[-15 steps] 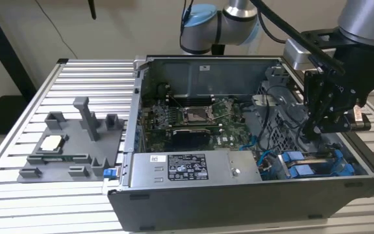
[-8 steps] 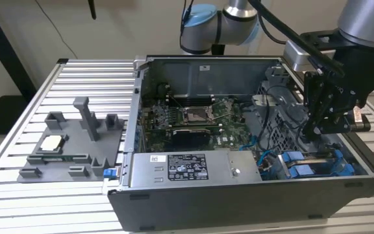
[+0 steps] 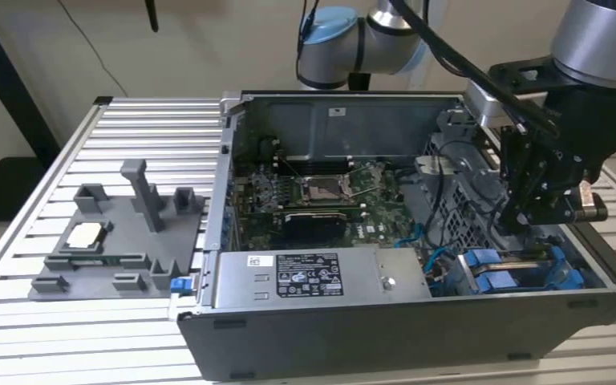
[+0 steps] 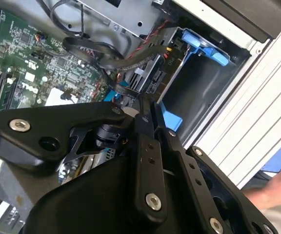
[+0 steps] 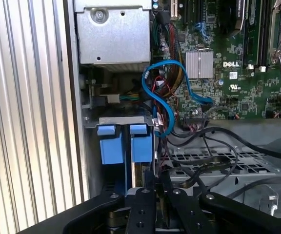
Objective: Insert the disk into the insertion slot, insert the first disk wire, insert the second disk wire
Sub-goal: 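Insert the second disk wire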
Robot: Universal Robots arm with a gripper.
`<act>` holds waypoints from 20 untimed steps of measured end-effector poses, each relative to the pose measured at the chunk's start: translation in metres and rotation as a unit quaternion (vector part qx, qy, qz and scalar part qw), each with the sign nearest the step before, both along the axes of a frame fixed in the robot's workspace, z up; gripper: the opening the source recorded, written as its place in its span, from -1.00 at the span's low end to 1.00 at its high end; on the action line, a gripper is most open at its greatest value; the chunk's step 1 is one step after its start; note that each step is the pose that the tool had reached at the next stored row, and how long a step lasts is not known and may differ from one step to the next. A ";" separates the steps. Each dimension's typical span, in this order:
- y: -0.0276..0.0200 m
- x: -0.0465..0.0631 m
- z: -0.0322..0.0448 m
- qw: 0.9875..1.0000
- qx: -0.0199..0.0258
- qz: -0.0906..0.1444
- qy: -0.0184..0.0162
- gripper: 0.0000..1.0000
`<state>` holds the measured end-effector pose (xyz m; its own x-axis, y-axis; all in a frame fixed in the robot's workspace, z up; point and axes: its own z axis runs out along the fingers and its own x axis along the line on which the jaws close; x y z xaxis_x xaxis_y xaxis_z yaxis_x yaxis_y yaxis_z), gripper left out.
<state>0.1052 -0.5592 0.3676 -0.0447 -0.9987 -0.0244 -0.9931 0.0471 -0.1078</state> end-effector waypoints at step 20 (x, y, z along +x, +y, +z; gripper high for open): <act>-0.0015 0.009 -0.0219 1.000 0.000 0.001 -0.015 -0.69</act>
<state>0.1139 -0.5607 0.3456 -0.0428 -0.9988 -0.0257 -0.9895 0.0459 -0.1370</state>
